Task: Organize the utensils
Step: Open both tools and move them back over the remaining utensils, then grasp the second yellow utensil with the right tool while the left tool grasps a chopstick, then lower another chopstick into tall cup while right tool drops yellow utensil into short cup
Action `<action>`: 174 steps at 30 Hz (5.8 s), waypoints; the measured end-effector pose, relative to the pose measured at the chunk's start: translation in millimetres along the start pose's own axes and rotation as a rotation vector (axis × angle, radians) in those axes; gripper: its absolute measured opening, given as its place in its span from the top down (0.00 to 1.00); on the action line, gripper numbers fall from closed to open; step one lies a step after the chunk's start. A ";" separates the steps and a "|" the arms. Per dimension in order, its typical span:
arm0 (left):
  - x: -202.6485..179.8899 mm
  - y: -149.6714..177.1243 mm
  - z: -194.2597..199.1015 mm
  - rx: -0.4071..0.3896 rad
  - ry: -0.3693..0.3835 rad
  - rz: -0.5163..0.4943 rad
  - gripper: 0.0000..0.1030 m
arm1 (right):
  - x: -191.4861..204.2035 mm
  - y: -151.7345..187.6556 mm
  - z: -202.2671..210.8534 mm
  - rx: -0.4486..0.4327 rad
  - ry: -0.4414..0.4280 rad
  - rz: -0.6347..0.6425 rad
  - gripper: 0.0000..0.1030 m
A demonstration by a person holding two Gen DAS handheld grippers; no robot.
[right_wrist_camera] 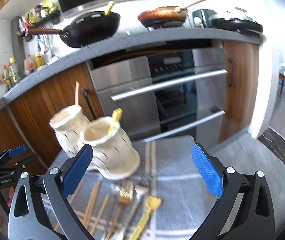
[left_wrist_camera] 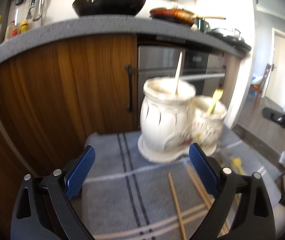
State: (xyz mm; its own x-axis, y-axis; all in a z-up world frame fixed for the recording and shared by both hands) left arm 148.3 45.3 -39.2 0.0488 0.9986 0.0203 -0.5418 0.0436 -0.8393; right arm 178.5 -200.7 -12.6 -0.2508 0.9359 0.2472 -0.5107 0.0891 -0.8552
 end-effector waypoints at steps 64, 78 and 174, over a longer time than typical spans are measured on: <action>-51.4 108.8 -40.3 0.347 0.105 -0.156 0.93 | -14.7 127.7 -42.6 0.483 0.089 0.160 0.73; -40.4 103.6 -43.6 0.334 0.108 -0.128 0.95 | -22.2 117.5 -43.2 0.412 0.077 0.132 0.90; -1.8 -83.7 -16.7 -0.186 0.130 0.070 0.81 | 41.0 -32.2 -67.5 0.049 -0.099 -0.002 0.67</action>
State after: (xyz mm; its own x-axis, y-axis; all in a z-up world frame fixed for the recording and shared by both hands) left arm 207.5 39.4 21.9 0.1308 0.9862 -0.1014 -0.3841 -0.0439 -0.9223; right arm 240.1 -142.3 -5.6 -0.3286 0.8974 0.2945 -0.5503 0.0716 -0.8319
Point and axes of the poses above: each gripper's, at about its wrist camera, not at the fingertips, and z roughly against the way its jaws point, x to its left, y to its underside, the point moved 9 cm from there along -z, roughly the way its jaws point, and after that the axes turned 3 degrees about -y, right-handed, at the moved point
